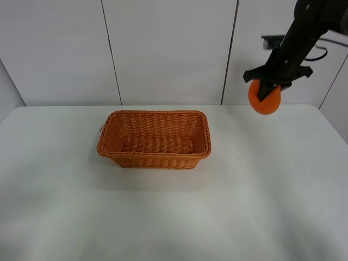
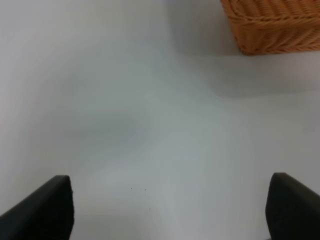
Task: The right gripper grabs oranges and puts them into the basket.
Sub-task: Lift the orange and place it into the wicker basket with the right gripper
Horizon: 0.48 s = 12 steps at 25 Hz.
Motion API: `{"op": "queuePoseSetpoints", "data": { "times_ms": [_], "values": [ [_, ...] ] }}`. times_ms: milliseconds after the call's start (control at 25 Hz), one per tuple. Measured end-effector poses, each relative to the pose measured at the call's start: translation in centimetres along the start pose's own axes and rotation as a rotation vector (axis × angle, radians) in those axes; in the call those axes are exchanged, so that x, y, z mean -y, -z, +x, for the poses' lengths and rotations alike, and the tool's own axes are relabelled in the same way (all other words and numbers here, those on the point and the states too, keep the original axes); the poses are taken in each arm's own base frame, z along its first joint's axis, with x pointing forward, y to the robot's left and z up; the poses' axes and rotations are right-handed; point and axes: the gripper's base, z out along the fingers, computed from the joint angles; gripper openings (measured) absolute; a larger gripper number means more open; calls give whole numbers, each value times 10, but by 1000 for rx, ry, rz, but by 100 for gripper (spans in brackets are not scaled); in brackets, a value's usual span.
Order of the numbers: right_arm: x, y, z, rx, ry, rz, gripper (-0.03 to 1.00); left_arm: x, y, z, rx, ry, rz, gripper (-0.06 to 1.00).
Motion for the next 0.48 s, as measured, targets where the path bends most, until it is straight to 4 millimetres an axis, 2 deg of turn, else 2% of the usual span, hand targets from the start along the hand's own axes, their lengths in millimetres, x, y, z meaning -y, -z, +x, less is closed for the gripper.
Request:
{"op": "queuePoseSetpoints", "data": {
  "times_ms": [120,280,400,480],
  "values": [
    [-2,27,-6,71,3,-2,13,0,0,0,0,0,0,88],
    [-11,38,-12,110,5,-37,13,0,0,0,0,0,0,88],
    [-36,45,-15,137,60,-57,13,0,0,0,0,0,0,88],
    [-62,51,-15,156,122,-66,13,0,0,0,0,0,0,88]
  ]
}}
